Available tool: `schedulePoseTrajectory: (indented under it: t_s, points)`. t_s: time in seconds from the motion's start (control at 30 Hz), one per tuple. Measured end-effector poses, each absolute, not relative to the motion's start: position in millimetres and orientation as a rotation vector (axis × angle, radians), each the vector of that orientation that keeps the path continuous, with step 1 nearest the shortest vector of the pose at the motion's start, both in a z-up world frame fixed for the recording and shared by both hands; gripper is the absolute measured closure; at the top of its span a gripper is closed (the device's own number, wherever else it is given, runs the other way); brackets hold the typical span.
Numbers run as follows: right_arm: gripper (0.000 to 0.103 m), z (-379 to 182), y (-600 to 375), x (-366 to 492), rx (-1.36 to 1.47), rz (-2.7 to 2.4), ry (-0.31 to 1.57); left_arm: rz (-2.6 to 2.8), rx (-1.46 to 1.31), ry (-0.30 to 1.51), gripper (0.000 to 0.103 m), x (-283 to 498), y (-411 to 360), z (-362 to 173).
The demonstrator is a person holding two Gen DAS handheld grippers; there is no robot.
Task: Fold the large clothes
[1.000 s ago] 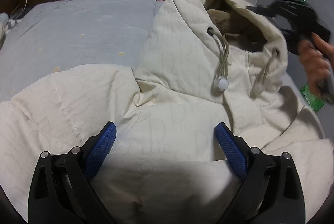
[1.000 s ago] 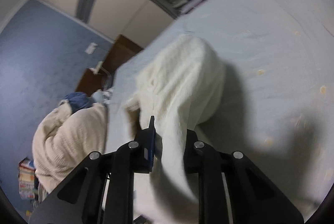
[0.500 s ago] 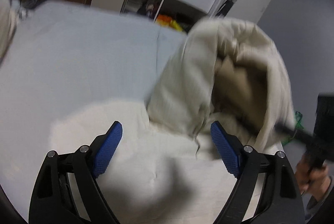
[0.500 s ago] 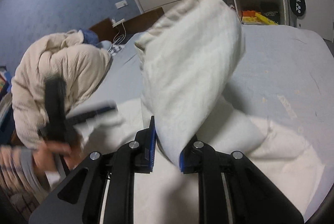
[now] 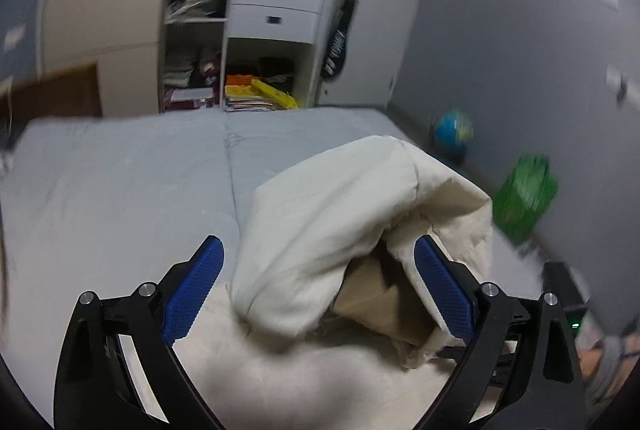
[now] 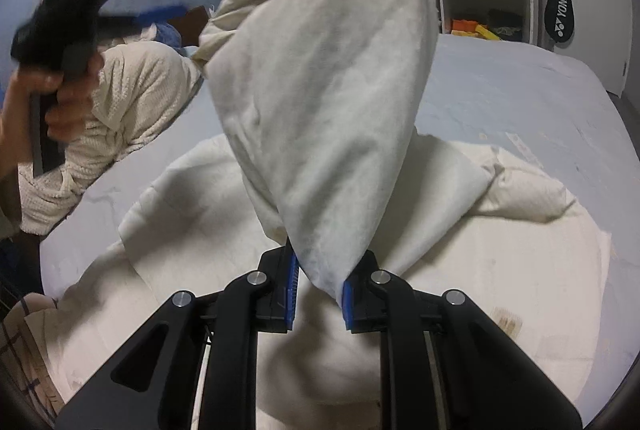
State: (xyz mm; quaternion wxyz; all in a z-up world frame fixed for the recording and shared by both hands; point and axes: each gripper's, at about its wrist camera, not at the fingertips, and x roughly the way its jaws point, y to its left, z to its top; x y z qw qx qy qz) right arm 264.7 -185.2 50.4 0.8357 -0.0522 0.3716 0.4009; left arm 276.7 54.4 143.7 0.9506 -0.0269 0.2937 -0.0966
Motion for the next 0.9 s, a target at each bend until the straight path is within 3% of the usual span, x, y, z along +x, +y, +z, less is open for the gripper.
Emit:
schedulePoseTrajectory:
  t_s: [0.13,0.3,0.33,0.37,0.53,0.6,0.63,0.9]
  points:
    - [0.089,49,-187,260,-0.114,0.836,0.794,-0.235,-0.005,0.651,0.03,302,24,150]
    - [0.088,53,-182,257,-0.118,0.821,0.799,-0.296,0.098,0.741,0.073,311,-9,145]
    - [0.088,53,-183,257,-0.115,0.817,0.802,-0.286,0.118,0.745,0.092,311,-12,145]
    - [0.088,53,-183,256,-0.114,0.81,0.804,-0.28,0.12,0.743,0.096,308,-11,145]
    - [0.074,60,-195,249,-0.061,0.746,0.807,-0.286,0.12,0.666,0.098,265,-9,151]
    - [0.056,64,-205,242,-0.001,0.714,0.802,-0.29,0.145,0.634,0.098,241,-11,151]
    - [0.053,67,-215,235,0.058,0.696,0.789,-0.289,0.152,0.622,0.098,231,-10,151]
    - [0.051,45,-264,201,0.539,0.756,0.901,-0.318,0.215,0.598,0.099,146,-21,120]
